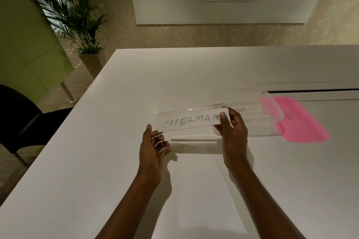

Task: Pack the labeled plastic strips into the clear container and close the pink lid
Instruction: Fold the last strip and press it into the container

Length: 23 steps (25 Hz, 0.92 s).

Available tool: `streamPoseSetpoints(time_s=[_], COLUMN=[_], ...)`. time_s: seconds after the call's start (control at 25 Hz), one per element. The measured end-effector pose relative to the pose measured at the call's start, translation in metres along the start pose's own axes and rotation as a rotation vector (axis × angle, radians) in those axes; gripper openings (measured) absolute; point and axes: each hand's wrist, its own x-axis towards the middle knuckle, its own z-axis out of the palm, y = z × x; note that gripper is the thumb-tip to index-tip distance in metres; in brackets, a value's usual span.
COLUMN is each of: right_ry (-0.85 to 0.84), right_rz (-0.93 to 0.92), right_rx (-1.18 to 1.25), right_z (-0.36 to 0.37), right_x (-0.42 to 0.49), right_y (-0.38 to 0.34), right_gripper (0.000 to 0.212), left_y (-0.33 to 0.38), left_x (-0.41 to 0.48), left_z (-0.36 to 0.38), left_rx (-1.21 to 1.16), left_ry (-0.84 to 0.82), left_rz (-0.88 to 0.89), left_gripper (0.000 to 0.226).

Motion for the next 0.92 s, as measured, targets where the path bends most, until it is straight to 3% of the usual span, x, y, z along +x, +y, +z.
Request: streamPoseSetpoints(time_s=[0.12,0.2,0.32,0.44,0.6,0.72,0.84,0.92], right_ry=[-0.042,-0.072,-0.090,-0.066,-0.128,-0.218,-0.462,-0.615], right_rz=[-0.009,-0.015,-0.021,-0.040,-0.069,-0.232,-0.398,-0.384], right_rx=[0.007,0.016,0.018,0.016,-0.118,-0.365,-0.692,-0.860], right_z=[-0.016,-0.022,-0.028,-0.038,-0.063,-0.087,-0.110,-0.119], right_x=[0.000,-0.004,-0.008,-0.005,0.010,0.032,0.066,0.089], right_y=[0.002,0.001,-0.001,-0.006,-0.015,-0.033,-0.059,-0.075], right_gripper=[0.054,0.060,0.057,0.044,0.045,0.056,0.076,0.069], left_y=[0.011,0.030,0.054,0.055,0.046,0.049,0.053,0.054], left_x=[0.015,0.023,0.028,0.030,0.033,0.039,0.045,0.049], left_z=[-0.009,-0.006,0.010,0.027,0.050,0.075,0.106,0.129], left_rx=[0.394,0.695,1.065,1.257,1.343,1.465,1.596,1.616], left_ry=[0.004,-0.178,-0.611,-0.800,-0.822,-0.779,-0.780,-0.801], left_rz=[0.310,0.453,0.285,0.174,0.251,0.373,0.534,0.577], left_gripper=[0.048,0.045,0.046,0.058,0.056,0.066,0.072,0.071])
